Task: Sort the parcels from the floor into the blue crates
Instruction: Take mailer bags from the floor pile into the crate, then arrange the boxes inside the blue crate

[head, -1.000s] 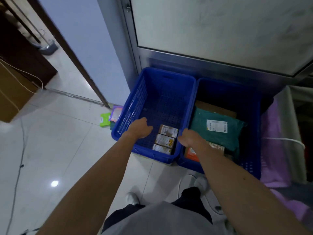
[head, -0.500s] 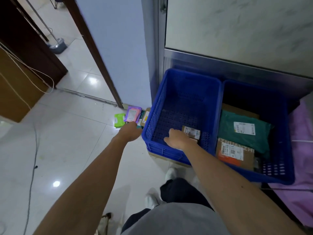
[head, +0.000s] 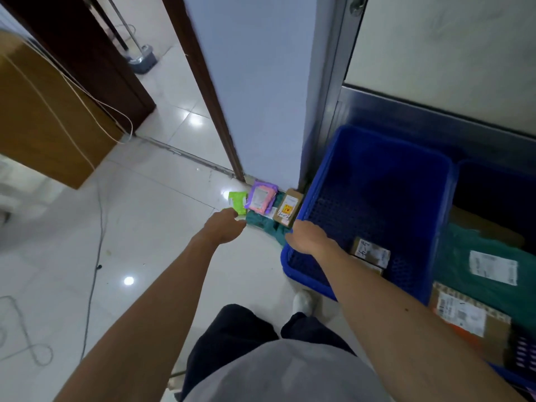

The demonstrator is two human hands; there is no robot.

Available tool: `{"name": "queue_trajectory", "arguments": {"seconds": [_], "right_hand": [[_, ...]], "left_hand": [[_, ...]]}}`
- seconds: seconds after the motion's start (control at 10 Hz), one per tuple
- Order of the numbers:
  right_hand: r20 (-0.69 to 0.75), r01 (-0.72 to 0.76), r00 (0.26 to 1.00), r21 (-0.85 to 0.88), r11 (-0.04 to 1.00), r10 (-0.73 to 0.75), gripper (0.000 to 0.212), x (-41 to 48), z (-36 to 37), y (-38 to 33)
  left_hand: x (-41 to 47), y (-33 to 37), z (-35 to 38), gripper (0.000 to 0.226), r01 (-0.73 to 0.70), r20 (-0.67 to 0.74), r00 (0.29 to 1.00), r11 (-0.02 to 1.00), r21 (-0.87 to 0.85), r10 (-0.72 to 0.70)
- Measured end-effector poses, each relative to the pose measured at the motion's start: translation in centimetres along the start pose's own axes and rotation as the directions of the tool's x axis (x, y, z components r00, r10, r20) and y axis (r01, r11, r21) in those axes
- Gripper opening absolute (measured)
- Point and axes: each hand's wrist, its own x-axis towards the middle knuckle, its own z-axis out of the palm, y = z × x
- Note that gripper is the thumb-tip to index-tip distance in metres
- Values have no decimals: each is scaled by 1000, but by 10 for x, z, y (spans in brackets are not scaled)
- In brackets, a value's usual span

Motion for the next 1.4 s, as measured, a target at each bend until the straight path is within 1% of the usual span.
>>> {"name": "queue_trajectory", "arguments": {"seconds": [0.1, 0.2, 0.3, 0.4, 0.5, 0.6, 0.7, 0.8, 0.9, 1.0, 1.1, 1.2, 1.3, 1.4], "right_hand": [[2, -13, 1000, 9, 1000, 13, 21, 21, -4, -17], [25, -53, 998, 44, 998, 52, 21, 38, -6, -33], [42, -118, 993, 112, 987, 114, 40, 60, -4, -48], [39, -200, 980, 185, 962, 196, 39, 88, 3, -67], [38, -302, 952, 286, 909, 304, 35, 115, 15, -85], [89, -379, 925, 307, 873, 370, 33, 140, 29, -97], [104, -424, 904, 355, 833, 415, 30, 166, 41, -104], [117, -450, 888, 414, 791, 444, 27, 199, 56, -103], [124, -476, 872, 444, 759, 474, 33, 238, 79, -92], [159, -522, 843, 473, 710, 514, 33, 280, 108, -71], [183, -567, 812, 475, 673, 554, 31, 325, 143, -45], [212, -604, 787, 454, 655, 579, 40, 370, 179, -23], [202, -622, 767, 471, 626, 610, 28, 410, 212, 2], [202, -635, 723, 572, 519, 661, 28, 450, 240, 27]], "left_hand": [[22, -3, -13, 50, -2, 16, 1000, 1000, 14, 2], [52, -7, -24, 50, -28, 64, 998, 999, 35, 26], [88, -9, -37, 50, -56, 123, 991, 997, 54, 49], [131, -16, -52, 50, -114, 189, 977, 991, 64, 100], [176, -24, -60, 45, -179, 279, 948, 982, 62, 155], [214, -36, -62, 39, -253, 367, 907, 964, 80, 207], [247, -43, -56, 38, -269, 423, 880, 960, 73, 215], [276, -47, -36, 40, -280, 478, 851, 958, 65, 216], [313, -52, -7, 37, -271, 519, 832, 960, 68, 198], [356, -57, 33, 39, -263, 539, 818, 964, 45, 198], [399, -64, 81, 36, -267, 569, 800, 962, 55, 190], [439, -81, 127, 27, -225, 562, 811, 973, 44, 162], [470, -93, 169, 40, -174, 607, 785, 984, 26, 122], [500, -102, 211, 48, -147, 629, 769, 989, -4, 117]]}}
